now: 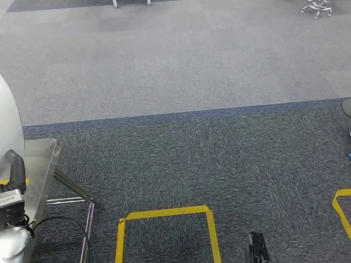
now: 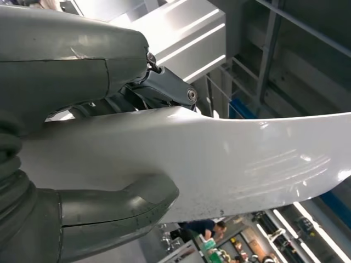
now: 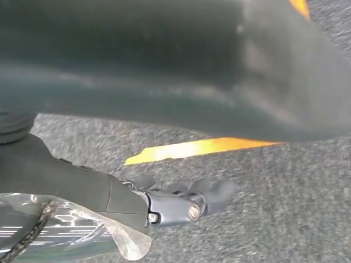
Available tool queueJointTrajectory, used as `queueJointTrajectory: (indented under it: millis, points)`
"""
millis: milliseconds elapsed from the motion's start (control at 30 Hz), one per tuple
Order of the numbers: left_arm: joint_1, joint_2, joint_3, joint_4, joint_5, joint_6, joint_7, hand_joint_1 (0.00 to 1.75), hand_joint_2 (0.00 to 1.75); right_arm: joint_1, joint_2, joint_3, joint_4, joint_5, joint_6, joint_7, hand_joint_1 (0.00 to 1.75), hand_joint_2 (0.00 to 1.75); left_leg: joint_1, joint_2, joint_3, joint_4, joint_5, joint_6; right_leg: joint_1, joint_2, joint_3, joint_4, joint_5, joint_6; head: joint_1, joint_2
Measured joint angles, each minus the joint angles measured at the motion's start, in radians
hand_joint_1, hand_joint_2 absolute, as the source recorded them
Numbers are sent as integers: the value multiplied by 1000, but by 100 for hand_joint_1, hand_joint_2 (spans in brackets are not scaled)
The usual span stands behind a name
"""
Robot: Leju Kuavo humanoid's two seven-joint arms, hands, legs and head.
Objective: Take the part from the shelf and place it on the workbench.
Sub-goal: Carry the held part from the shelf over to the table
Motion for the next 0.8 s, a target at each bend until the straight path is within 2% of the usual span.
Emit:
queueJointTrajectory:
  millis: [33, 67, 100, 133, 167, 200, 233, 267, 300, 333, 400, 433, 467, 500, 533, 567, 600, 667, 700, 733, 767, 800]
  points:
    - [1, 1, 0, 0, -3, 1, 2, 175, 175, -1, 0, 4, 0, 3, -1, 1, 0, 0, 1, 3, -3, 1, 0, -6, 0, -11, 1, -1, 2, -4, 0, 0]
    - [1, 2, 2, 0, -5, 2, 4, 175, 175, -2, 0, 8, -1, 5, -2, 1, 0, 0, 0, 21, -7, 9, -7, -10, 0, -21, 3, -4, 4, -8, -1, 0]
    - [1, 3, 3, 0, -6, 3, 6, 175, 175, -3, 1, 12, -2, 8, -4, 1, 0, 0, -2, 49, -18, 36, -24, -14, 0, -34, 6, -8, 5, -14, -3, 0]
    - [1, 4, 5, 0, -5, 4, 7, 175, 175, -3, 1, 15, -2, 11, -5, 1, 0, 0, -3, 81, -38, 82, -51, -17, 1, -47, 9, -10, 5, -19, -4, 0]
    - [4, 6, 8, 0, -2, 5, 7, 175, 175, -1, 1, 18, -2, 14, -6, 1, 0, 0, -3, 104, -66, 144, -82, -20, 3, -60, 10, -10, 3, -23, -5, 0]
    - [9, 8, 11, 0, 3, 6, 6, 175, 175, 2, 1, 21, -2, 17, -8, 0, 0, 0, -2, 114, -96, 210, -111, -23, 5, -75, 11, -10, 1, -27, -6, 0]
    - [15, 10, 16, 0, 8, 6, 5, 175, 175, 5, 1, 25, -2, 19, -9, 0, 0, 0, -2, 117, -117, 257, -125, -24, 7, -90, 12, -10, -1, -28, -6, 0]
    - [20, 13, 20, 0, 13, 6, 4, 175, 175, 7, 1, 28, -2, 21, -9, 0, 0, 0, -2, 119, -123, 272, -121, -24, 8, -104, 14, -10, -3, -29, -6, 0]
    - [23, 15, 24, 0, 16, 6, 2, 175, 175, 8, 2, 32, -2, 23, -10, 0, 0, 0, -2, 122, -111, 249, -100, -23, 10, -118, 16, -10, -6, -29, -6, 0]
    - [24, 17, 27, 0, 17, 6, 1, 175, 175, 8, 2, 35, -2, 23, -10, 0, 0, 0, -3, 132, -80, 191, -66, -19, 12, -132, 20, -10, -9, -29, -6, 0]
    - [24, 21, 31, 0, 17, 6, -1, 175, 175, 7, 3, 38, -2, 25, -11, 0, 0, 0, -14, 175, -12, 61, -21, -7, 16, -158, 28, -10, -16, -25, -6, 0]
    - [24, 22, 32, 0, 17, 6, -3, 175, 175, 6, 3, 38, -2, 25, -11, -1, 0, 0, -20, 192, 8, 21, -13, 0, 19, -170, 30, -9, -19, -22, -5, 0]
    - [24, 23, 33, -1, 17, 6, -4, 175, 175, 5, 4, 39, -2, 25, -11, -1, 0, 0, -25, 200, 15, 4, -16, 5, 21, -182, 32, -10, -22, -18, -5, 0]
    - [26, 25, 35, -1, 18, 6, -5, 175, 175, 4, 5, 40, -2, 26, -12, 0, 0, 0, -27, 191, 14, 0, -15, 9, 23, -194, 33, -10, -24, -15, -5, 0]
    - [28, 27, 39, -2, 20, 6, -5, 175, 175, 2, 6, 43, -3, 27, -12, 1, 0, 0, -25, 179, 14, -3, -13, 13, 22, -197, 33, -10, -28, -10, -5, 0]
    - [29, 30, 43, -3, 23, 6, -6, 175, 175, -2, 7, 46, -3, 29, -12, 2, 0, 0, -22, 167, 16, -8, -11, 17, 21, -180, 31, -5, -35, -5, -4, 0]
    - [30, 33, 49, -5, 27, 5, -6, 175, 175, -5, 8, 50, -3, 31, -13, 4, 0, 0, -18, 156, 18, -12, -9, 21, 19, -151, 22, 17, -50, 0, -3, 0]
    - [30, 37, 56, -7, 35, 0, -7, 175, 175, -8, 8, 58, -3, 33, -14, 8, 0, 0, -13, 135, 20, -16, -6, 27, 14, -87, -25, 118, -102, 8, 1, 0]
    - [31, 38, 60, -7, 38, -2, -8, 175, 175, -6, 8, 61, -3, 34, -15, 11, 0, 0, -12, 122, 20, -16, -6, 29, 13, -75, -60, 186, -129, 9, 1, 0]
    - [33, 38, 64, -7, 40, -5, -9, 175, 175, -3, 8, 63, -3, 35, -15, 13, 0, 0, -12, 108, 19, -15, -6, 30, 11, -71, -91, 241, -143, 11, 2, 0]
    - [35, 39, 68, -7, 41, -8, -9, 175, 175, -1, 8, 65, -3, 35, -15, 15, 0, 0, -11, 93, 20, -14, -7, 30, 10, -70, -109, 266, -139, 13, 2, 0]
    - [36, 40, 73, -7, 40, -10, -10, 175, 175, -1, 8, 68, -3, 35, -15, 16, 0, 0, -11, 78, 20, -13, -7, 30, 8, -69, -111, 255, -116, 14, 2, 0]
